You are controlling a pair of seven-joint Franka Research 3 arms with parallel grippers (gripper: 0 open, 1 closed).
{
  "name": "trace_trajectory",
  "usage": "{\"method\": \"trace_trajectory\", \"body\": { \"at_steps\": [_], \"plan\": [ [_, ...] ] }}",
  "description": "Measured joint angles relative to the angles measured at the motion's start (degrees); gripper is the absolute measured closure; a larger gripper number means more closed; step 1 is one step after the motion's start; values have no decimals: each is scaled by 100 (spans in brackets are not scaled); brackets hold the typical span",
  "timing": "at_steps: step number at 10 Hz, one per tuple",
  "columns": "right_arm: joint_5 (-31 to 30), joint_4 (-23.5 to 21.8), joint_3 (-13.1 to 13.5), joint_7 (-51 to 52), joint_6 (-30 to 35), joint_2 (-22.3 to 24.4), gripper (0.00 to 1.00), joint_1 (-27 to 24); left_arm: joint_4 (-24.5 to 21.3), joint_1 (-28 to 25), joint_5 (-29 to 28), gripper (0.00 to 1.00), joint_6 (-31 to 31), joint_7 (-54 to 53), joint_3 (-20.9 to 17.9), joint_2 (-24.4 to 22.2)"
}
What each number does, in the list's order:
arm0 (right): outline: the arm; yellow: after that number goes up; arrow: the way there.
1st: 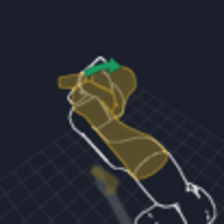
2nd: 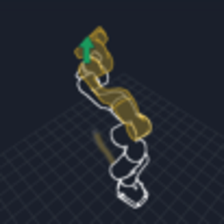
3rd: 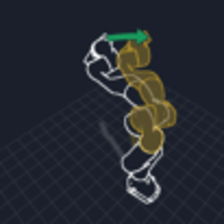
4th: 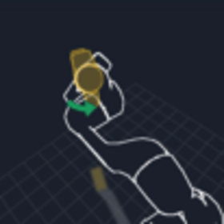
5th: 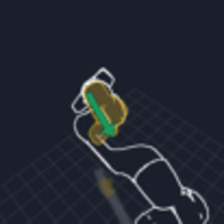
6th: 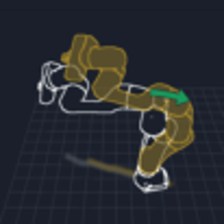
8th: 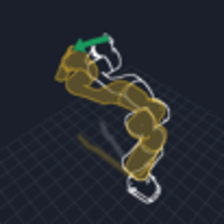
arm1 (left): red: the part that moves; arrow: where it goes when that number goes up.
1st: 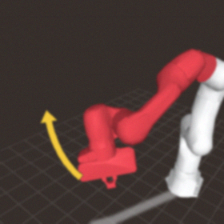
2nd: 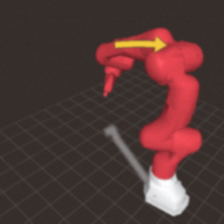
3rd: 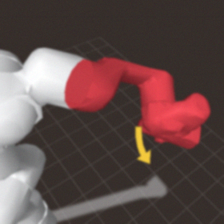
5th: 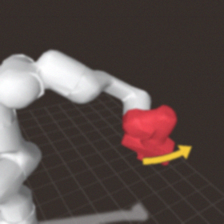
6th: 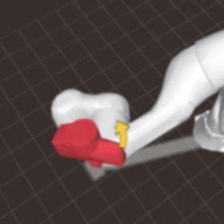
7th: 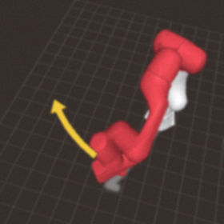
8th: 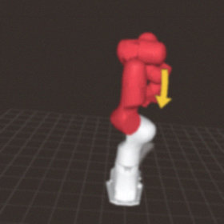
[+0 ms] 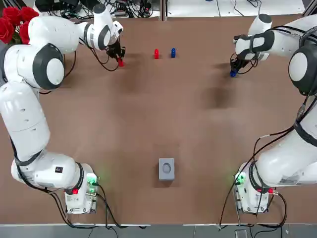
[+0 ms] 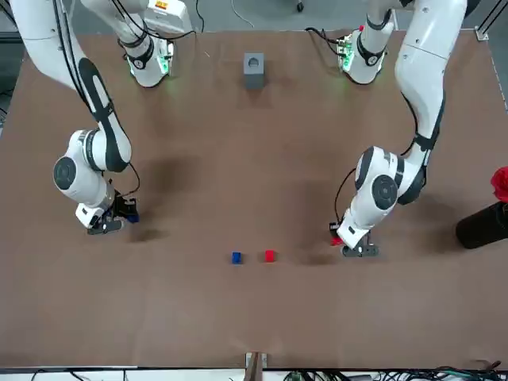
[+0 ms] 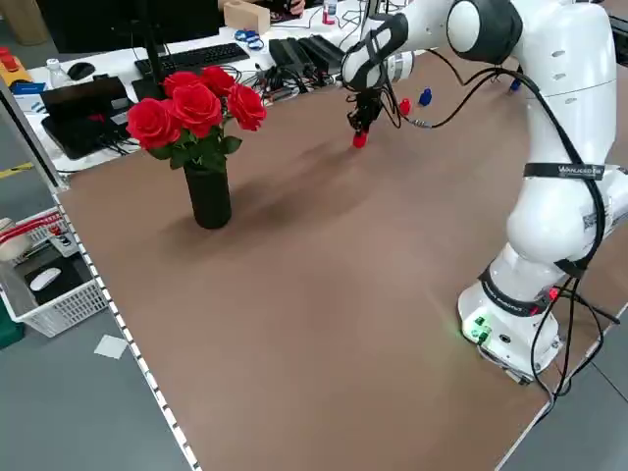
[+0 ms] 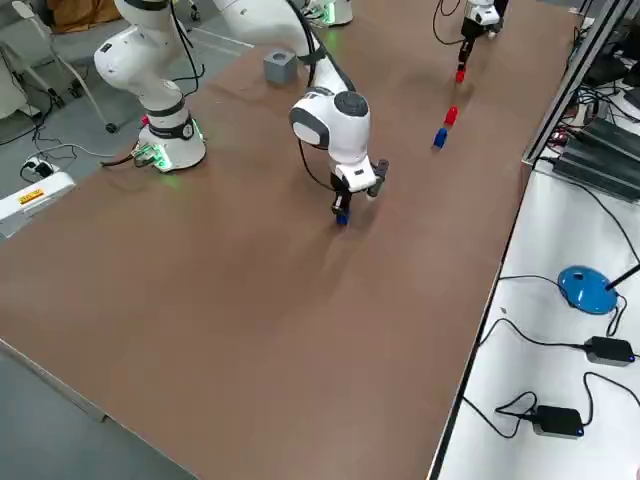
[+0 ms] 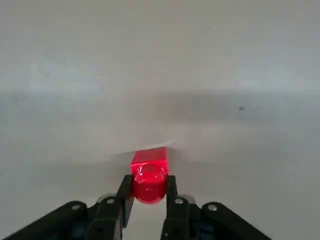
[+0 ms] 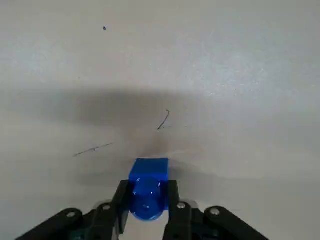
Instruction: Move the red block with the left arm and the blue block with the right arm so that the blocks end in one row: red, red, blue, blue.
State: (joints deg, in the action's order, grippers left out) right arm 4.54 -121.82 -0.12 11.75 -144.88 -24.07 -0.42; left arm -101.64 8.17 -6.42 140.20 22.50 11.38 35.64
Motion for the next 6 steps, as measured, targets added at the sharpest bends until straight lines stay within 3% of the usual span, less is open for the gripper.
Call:
{"method": "trace_trajectory", "body": {
  "at_steps": [3, 6],
  "plan": [
    [142, 65, -38, -6, -9, -41, 66, 63, 276, 228, -561, 70, -34, 654, 9, 179],
    [202, 189, -210, -248, -19, -122, 66, 89, 559, 421, -679, 70, -34, 860, 19, 360]
  ]
}}
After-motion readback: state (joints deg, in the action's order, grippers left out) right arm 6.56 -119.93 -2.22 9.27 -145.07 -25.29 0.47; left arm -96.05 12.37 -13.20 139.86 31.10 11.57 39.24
